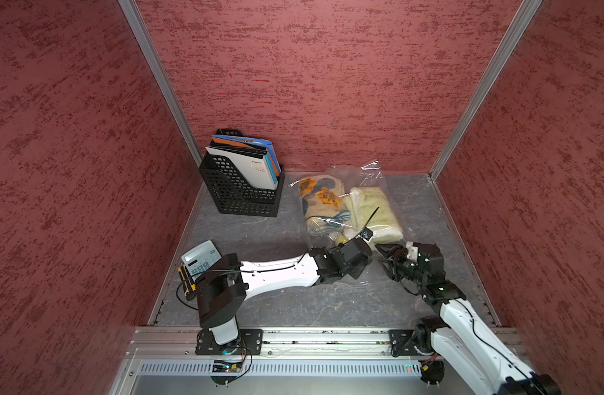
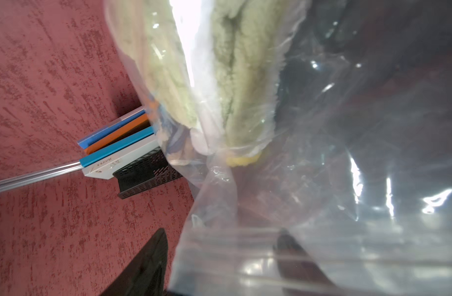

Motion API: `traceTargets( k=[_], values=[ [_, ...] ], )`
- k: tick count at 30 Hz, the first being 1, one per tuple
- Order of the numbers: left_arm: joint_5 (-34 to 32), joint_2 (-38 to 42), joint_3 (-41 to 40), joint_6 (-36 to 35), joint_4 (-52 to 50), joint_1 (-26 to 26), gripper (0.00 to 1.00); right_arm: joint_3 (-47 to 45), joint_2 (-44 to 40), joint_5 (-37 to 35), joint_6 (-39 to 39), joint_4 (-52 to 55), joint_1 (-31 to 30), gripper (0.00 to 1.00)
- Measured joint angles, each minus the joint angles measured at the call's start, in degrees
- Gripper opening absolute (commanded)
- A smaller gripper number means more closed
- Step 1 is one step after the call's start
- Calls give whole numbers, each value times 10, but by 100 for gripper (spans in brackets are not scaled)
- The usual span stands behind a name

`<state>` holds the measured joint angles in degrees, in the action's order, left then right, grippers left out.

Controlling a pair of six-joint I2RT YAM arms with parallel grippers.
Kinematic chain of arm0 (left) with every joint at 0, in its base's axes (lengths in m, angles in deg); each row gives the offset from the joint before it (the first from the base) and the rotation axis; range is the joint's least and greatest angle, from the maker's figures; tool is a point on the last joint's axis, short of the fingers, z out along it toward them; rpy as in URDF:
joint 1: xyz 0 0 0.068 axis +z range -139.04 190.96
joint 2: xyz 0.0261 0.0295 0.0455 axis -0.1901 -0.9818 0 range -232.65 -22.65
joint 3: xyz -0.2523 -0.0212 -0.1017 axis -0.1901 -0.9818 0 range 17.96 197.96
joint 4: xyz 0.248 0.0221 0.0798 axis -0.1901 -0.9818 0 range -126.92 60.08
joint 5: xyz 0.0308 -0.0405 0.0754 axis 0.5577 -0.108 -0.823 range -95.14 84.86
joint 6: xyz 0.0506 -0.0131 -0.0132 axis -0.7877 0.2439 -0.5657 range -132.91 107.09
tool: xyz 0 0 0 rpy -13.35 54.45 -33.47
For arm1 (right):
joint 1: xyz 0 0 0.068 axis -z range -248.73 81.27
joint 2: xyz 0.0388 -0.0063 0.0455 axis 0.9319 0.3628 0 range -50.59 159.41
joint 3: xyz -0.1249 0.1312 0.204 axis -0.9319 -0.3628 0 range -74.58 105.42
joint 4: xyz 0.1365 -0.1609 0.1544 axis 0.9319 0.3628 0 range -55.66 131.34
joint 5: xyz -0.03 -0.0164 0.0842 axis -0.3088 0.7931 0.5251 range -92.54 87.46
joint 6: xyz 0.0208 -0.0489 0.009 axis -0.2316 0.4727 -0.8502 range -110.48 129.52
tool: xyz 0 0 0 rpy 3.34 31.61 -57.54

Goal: Take the blanket out of the vacuum bag
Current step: Open the vacuum bag at the center of the board.

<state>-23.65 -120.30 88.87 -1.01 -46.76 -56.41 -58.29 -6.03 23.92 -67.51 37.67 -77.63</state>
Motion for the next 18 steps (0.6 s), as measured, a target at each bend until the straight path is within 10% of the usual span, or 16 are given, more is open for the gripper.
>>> traceTargets(
  k=[6, 11, 14, 18],
  values=[
    [-5, 14, -26, -8, 15, -27, 0, -2, 53, -6, -25, -66, 0, 14],
    [-1, 29, -53, -9, 14, -42, 73, -1, 41, -10, -32, -77, -2, 0],
    [-3, 44, -67, -8, 15, -53, 97, -1, 16, -12, -32, -71, -4, 0],
    [-15, 55, -83, -8, 19, -76, 100, -1, -5, -13, -33, -65, -5, 0]
  ],
)
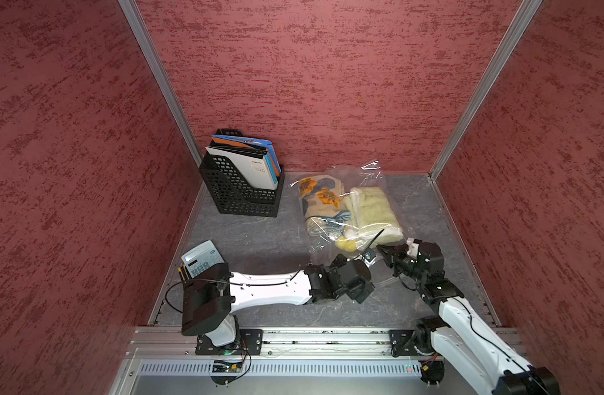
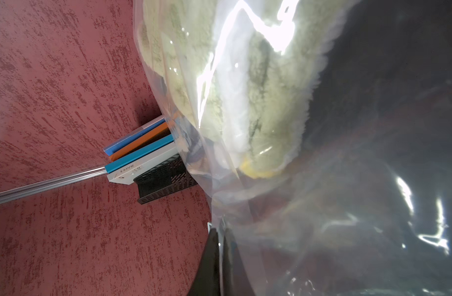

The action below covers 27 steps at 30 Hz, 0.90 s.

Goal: Take the blanket out of the vacuum bag
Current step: Open the vacuum bag at the center of the board.

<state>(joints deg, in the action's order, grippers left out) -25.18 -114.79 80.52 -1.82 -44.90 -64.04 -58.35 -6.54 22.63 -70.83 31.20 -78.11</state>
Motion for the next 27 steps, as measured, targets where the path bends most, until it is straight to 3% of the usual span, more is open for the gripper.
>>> traceTargets(
  k=[2, 5, 15, 16, 17, 20, 27],
  values=[
    [-9, -3, 0, 0, 0, -7, 99, 0, -2, 0, 0, 1, -2, 0],
    [-37, -24, 14, 0, -3, -6, 87, 0, -4, 1, 0, 5, -3, 0],
    [-71, -133, 107, 11, -18, 44, 9, 12, -43, 1, 3, 53, -6, 0],
    [-74, -133, 112, 9, -21, 45, 0, 17, -47, 1, 5, 59, -6, 4],
    [-76, -133, 118, 8, -26, 46, 0, 23, -55, 0, 8, 69, -6, 16],
    [-69, -129, 135, 10, -35, 49, 0, 47, -77, -2, 31, 110, -6, 30],
    [-2, -79, 140, 36, -29, 103, 0, 91, -131, 3, 76, 179, -7, 37]
  ],
)
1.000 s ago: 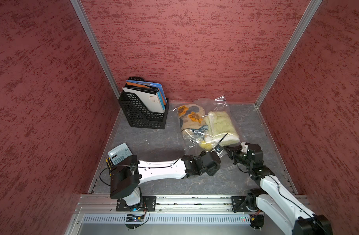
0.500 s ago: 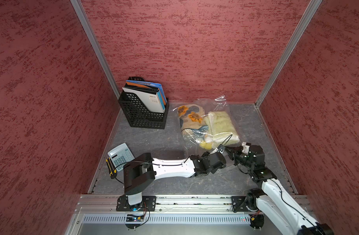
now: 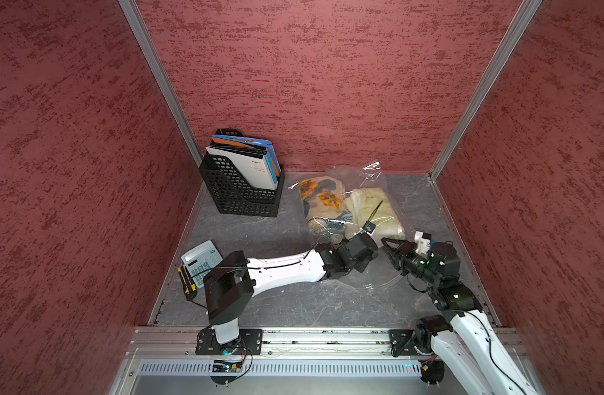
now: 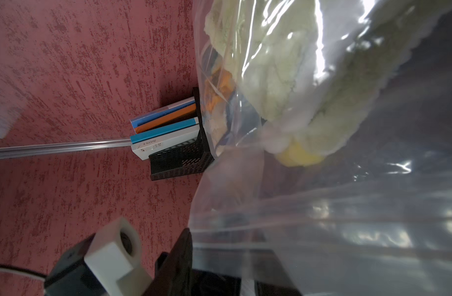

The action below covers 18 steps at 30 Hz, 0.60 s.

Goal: Take the blanket out of the vacuum bag
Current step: Open the vacuum bag at the center of the board.

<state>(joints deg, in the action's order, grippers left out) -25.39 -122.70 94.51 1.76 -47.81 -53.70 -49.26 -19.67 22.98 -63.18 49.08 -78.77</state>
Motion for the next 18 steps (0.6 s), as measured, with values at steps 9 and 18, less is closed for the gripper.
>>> traceTargets(
  k=[9, 18],
  values=[
    [78, 17, 56, 17, 19, 52, 0, 5, -9, 23, 36, 31, -3, 18],
    [129, 17, 53, 17, 57, 35, 0, -57, 125, 2, 15, -71, -33, 51]
  ],
)
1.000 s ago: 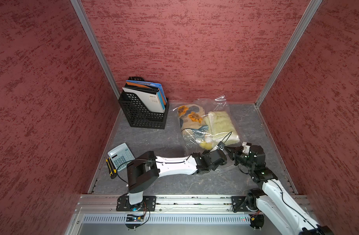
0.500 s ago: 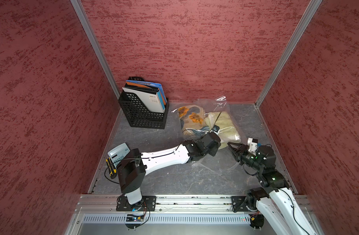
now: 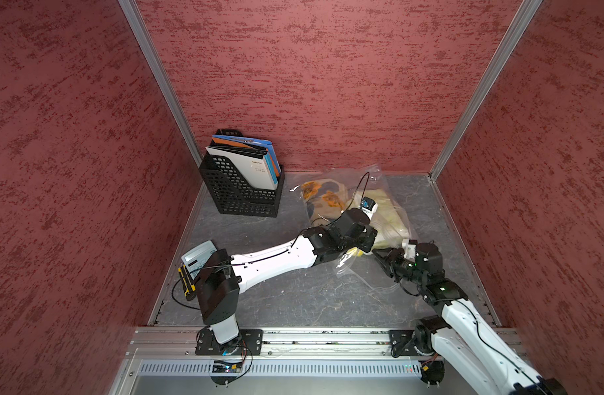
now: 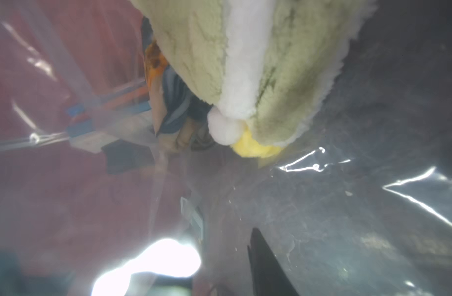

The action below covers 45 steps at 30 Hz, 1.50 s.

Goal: Take the blanket out of the vacuum bag
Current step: Open the vacuum bag at the center of the board, then take out the blanket from the vacuum bag.

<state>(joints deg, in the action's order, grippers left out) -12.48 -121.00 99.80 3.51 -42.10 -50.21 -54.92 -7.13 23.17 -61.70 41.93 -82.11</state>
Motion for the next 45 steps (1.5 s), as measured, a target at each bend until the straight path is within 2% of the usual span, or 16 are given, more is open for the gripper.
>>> traceTargets(
  k=[2, 5, 11, 14, 17, 20, 22, 24, 28, 33, 40, 45],
  values=[
    [6, 3, -13, -3, 13, -5, 0, 3, 33, -19, 0, -26, -9, 61],
    [13, 12, -35, -4, 31, -11, 0, 4, 70, -53, -3, -50, -16, 69],
    [23, 15, -51, -5, 55, -12, 0, 1, 64, -105, -5, -52, -19, 74],
    [29, 14, -50, -7, 68, -12, 0, -9, -1, -123, -6, -8, -22, 73],
    [38, 10, -49, -6, 79, -12, 0, -20, -123, -157, -12, 77, -24, 71],
    [59, 9, -52, -1, 95, -12, 0, -25, -263, -214, -17, 169, -25, 73],
    [75, 9, -57, 7, 110, -15, 0, -24, -298, -247, -17, 200, -25, 73],
    [85, 8, -65, 10, 121, -23, 0, -22, -271, -264, -14, 217, -25, 73],
    [104, 2, -72, 8, 129, -46, 0, 7, -160, -306, 14, 241, -20, 77],
    [120, -13, -72, 7, 140, -58, 0, 83, -87, -341, 84, 239, 24, 82],
    [142, -51, -50, 12, 158, -49, 2, 104, -105, -358, 158, 240, 95, 78],
    [149, -59, -47, 25, 171, -35, 2, 66, -91, -293, 152, 200, 110, 77]
  ],
)
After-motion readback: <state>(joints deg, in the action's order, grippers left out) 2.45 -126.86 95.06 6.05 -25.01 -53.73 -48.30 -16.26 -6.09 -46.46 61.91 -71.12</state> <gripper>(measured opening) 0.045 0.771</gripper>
